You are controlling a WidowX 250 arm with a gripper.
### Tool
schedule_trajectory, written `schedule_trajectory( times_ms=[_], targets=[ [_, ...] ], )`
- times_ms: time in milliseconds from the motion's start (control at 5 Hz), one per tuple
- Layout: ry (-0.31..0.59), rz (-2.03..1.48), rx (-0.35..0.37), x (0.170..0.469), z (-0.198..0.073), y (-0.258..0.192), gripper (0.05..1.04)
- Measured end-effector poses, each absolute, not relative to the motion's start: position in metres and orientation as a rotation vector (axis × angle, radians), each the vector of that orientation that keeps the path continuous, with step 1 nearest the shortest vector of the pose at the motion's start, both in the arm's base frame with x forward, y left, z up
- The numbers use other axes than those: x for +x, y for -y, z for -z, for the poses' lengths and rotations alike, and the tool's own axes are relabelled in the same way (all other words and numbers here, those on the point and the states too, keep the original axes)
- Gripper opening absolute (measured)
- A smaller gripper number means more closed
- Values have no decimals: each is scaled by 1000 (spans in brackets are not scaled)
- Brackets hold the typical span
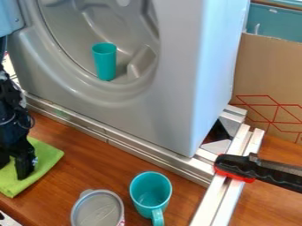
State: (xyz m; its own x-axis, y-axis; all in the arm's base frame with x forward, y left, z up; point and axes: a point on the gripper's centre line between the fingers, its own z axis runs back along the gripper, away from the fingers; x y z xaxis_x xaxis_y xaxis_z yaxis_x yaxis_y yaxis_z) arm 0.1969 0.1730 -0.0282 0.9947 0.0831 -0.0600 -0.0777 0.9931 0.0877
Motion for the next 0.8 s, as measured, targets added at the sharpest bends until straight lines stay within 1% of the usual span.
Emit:
schedule_trajectory(
  times_ms=[200,400,600,800],
  targets=[
    [-67,-62,78,213,29,-184,1000],
    [-46,-53,68,225,29,-189,1000],
    [17,-41,37,237,28,-181,1000],
    [44,22,42,256,24,-164,1000]
  ],
)
